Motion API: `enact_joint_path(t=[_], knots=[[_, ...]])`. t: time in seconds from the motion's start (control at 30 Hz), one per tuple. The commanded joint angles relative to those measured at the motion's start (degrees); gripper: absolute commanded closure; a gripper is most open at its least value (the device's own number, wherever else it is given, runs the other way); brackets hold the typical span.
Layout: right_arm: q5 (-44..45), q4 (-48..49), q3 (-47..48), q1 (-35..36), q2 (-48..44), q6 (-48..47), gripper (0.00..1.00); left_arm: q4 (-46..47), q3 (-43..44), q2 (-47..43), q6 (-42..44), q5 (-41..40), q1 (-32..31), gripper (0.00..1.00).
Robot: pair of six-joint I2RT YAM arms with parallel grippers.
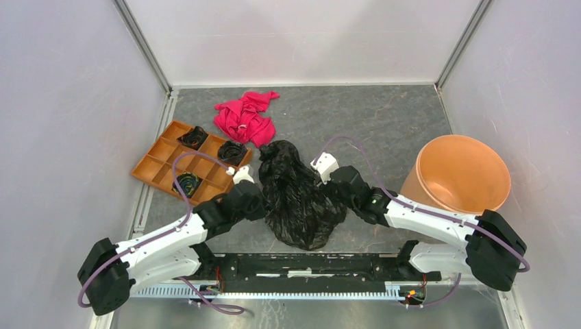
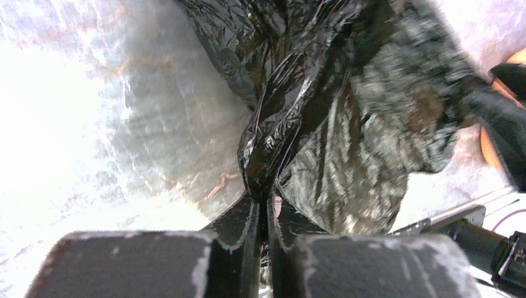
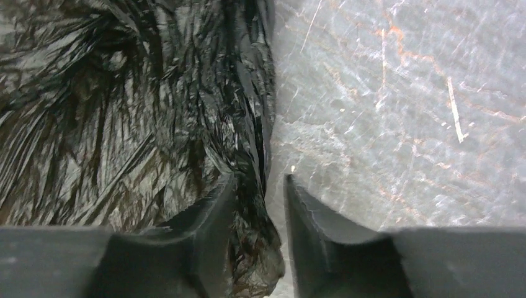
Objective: Put the trash bags into the trash bin
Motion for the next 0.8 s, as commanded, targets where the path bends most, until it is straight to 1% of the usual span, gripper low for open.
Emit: enact_joint_path(t=[0.0,0.03,0.1,0.23,0.33,0.47,0.57,0.67,0.7,0.77], knots=[[-2.65,-1.48,0.19,-0.23,-1.43,-7.79,0.41,-4.50,5.36,2.43,8.22,-6.01,0.41,0.92],[-3.78,-1.34,0.45,-0.20,-1.33,-9.16,0.32,-4.54,5.44,2.92,8.47,-5.85,0.41,0.95],[-5.04,-0.40,1.09,-0.15,-0.85,-11.07,0.24,-4.80,5.37,3.46,8.54,-5.81,0.48,0.98],[-4.84,1.52,2.75,0.73,1.89,-14.93,0.17,-4.54,4.93,3.02,8.51,-5.77,0.50,0.98],[-2.36,1.47,3.91,3.80,5.97,-19.25,0.15,-4.52,5.06,2.44,8.99,-5.68,0.58,0.98],[6.50,1.52,7.54,9.18,13.57,-22.55,0.14,-4.66,4.60,2.24,8.64,-5.67,0.59,0.98],[8.46,1.50,10.09,10.33,17.29,-21.15,0.15,-4.44,4.29,2.20,8.27,-5.43,0.67,0.98],[10.95,6.24,9.69,10.44,19.77,-19.00,0.17,-4.40,4.10,2.16,8.17,-5.43,0.68,0.98],[12.61,7.59,9.40,10.44,20.62,-18.42,0.19,-4.42,4.02,2.12,8.12,-5.40,0.68,0.98],[14.99,8.82,9.47,10.42,22.26,-18.00,0.26,-4.47,3.92,1.88,8.00,-5.30,0.77,0.98]])
